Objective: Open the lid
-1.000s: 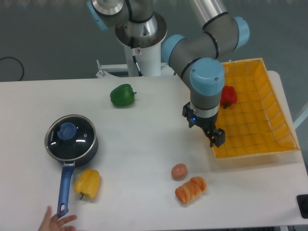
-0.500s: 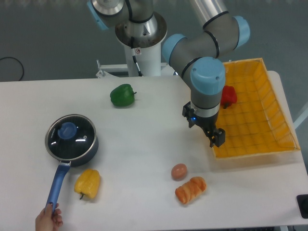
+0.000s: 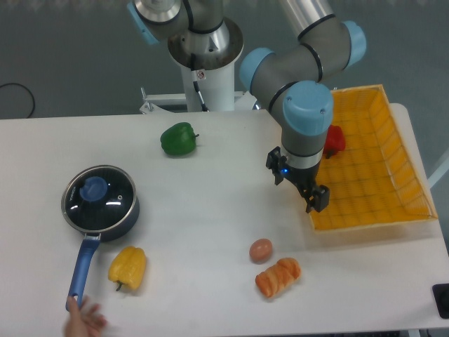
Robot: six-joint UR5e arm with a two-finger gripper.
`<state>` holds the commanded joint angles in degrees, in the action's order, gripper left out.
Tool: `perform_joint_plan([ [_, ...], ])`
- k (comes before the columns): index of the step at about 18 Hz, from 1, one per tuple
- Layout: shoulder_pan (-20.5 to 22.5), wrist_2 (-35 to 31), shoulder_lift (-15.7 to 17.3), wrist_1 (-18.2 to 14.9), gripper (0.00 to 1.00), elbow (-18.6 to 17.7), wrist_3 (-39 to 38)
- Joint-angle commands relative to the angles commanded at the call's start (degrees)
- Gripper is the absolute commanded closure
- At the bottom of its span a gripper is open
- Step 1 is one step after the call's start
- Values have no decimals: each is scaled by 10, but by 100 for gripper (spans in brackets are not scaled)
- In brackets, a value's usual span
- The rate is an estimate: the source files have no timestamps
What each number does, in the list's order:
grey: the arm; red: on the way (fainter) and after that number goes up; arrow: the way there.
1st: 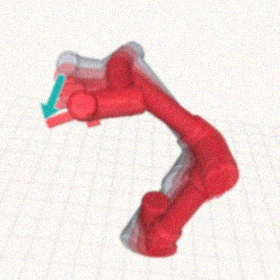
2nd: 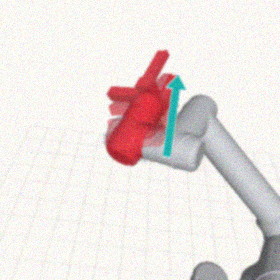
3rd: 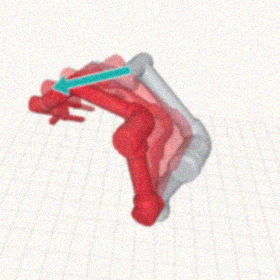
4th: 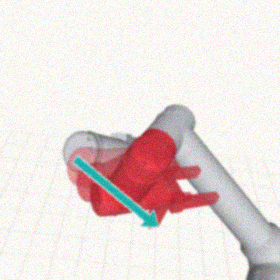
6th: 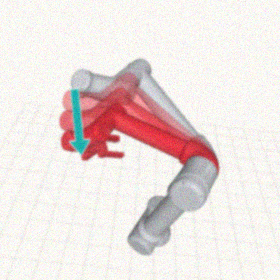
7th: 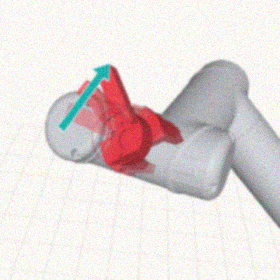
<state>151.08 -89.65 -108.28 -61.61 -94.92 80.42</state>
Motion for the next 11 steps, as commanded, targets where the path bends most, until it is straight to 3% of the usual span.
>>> perform_joint_plan([
  [8, -3, 5, 11, 1, 0, 3, -1],
  [11, -22, 1, 12, -2, 0, 9, -14],
])
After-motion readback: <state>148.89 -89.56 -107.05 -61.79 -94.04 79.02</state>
